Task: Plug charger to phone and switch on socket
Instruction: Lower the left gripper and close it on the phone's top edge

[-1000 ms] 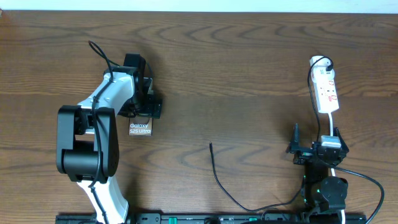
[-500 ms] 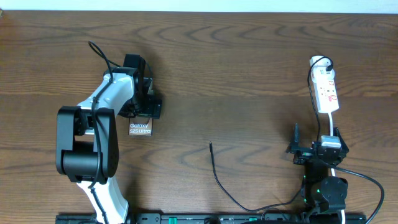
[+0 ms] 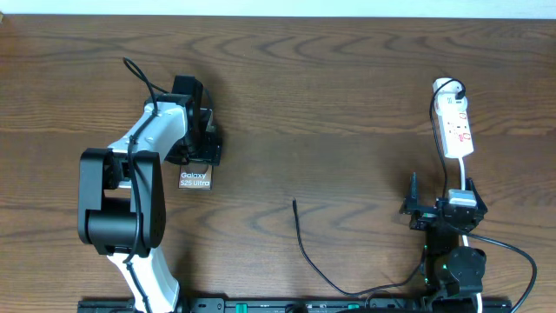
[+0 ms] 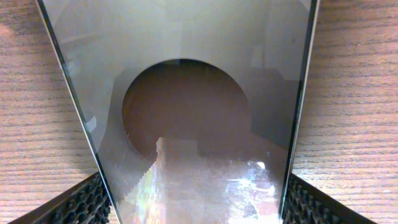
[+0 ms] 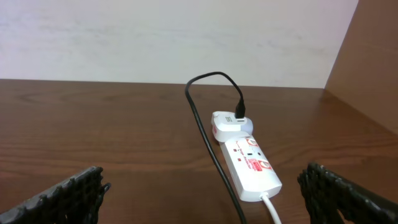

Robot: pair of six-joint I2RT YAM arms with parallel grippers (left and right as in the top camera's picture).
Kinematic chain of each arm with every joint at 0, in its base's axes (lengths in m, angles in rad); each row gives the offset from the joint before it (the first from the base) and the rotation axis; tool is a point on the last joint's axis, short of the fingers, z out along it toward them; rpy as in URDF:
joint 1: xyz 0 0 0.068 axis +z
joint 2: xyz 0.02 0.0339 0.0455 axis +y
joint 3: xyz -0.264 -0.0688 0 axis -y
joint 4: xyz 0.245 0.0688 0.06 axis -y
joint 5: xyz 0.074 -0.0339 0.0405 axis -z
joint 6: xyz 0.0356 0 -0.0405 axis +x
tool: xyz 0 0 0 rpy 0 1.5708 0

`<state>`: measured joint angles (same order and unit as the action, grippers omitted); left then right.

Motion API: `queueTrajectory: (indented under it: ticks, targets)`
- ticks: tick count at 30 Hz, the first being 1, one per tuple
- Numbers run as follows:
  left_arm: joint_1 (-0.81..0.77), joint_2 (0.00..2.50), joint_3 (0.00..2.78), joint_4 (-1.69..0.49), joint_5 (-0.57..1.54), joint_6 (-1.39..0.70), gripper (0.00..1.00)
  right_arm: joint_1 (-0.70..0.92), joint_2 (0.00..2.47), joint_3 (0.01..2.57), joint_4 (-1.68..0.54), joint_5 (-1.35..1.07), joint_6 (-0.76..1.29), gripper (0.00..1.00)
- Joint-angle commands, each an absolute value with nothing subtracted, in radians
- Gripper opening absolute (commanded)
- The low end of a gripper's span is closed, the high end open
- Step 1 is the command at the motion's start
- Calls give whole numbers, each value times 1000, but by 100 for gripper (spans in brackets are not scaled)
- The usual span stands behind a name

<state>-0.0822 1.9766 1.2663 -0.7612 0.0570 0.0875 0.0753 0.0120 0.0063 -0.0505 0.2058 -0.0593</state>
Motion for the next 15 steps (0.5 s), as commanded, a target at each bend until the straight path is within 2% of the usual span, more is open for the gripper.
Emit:
queueTrajectory:
  ticks: [1, 11, 15]
  targets:
    - [-79, 1998, 1231, -764, 52, 104, 82, 82, 7, 6, -56, 204, -68, 99]
    - [-79, 1998, 1231, -764, 52, 104, 80, 82, 7, 6, -56, 204, -68, 99]
    - [-79, 1998, 1231, -764, 52, 104, 76, 82, 7, 6, -56, 204, -68, 99]
